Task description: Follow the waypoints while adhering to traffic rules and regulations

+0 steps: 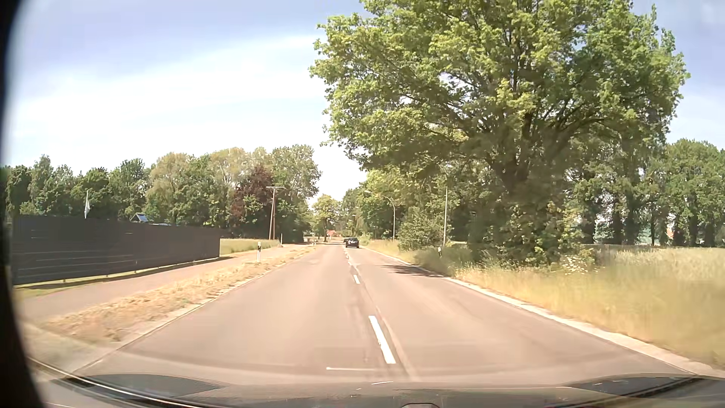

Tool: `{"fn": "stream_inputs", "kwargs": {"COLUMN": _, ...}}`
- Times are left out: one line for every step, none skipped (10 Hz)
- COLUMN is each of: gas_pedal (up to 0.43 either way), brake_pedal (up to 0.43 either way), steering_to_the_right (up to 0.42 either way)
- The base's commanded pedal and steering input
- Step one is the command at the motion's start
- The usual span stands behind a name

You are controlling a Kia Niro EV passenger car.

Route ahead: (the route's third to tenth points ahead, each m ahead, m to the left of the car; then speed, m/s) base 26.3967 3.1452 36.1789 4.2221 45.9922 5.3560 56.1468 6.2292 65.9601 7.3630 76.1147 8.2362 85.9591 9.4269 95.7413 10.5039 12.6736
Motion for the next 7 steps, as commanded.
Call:
{"fn": "stream_inputs", "kwargs": {"gas_pedal": 0.24, "brake_pedal": 0.0, "steering_to_the_right": -0.003}}
{"fn": "stream_inputs", "kwargs": {"gas_pedal": 0.24, "brake_pedal": 0.0, "steering_to_the_right": -0.006}}
{"fn": "stream_inputs", "kwargs": {"gas_pedal": 0.24, "brake_pedal": 0.0, "steering_to_the_right": -0.01}}
{"fn": "stream_inputs", "kwargs": {"gas_pedal": 0.24, "brake_pedal": 0.0, "steering_to_the_right": -0.013}}
{"fn": "stream_inputs", "kwargs": {"gas_pedal": 0.24, "brake_pedal": 0.0, "steering_to_the_right": -0.014}}
{"fn": "stream_inputs", "kwargs": {"gas_pedal": 0.24, "brake_pedal": 0.0, "steering_to_the_right": -0.015}}
{"fn": "stream_inputs", "kwargs": {"gas_pedal": 0.24, "brake_pedal": 0.0, "steering_to_the_right": -0.015}}
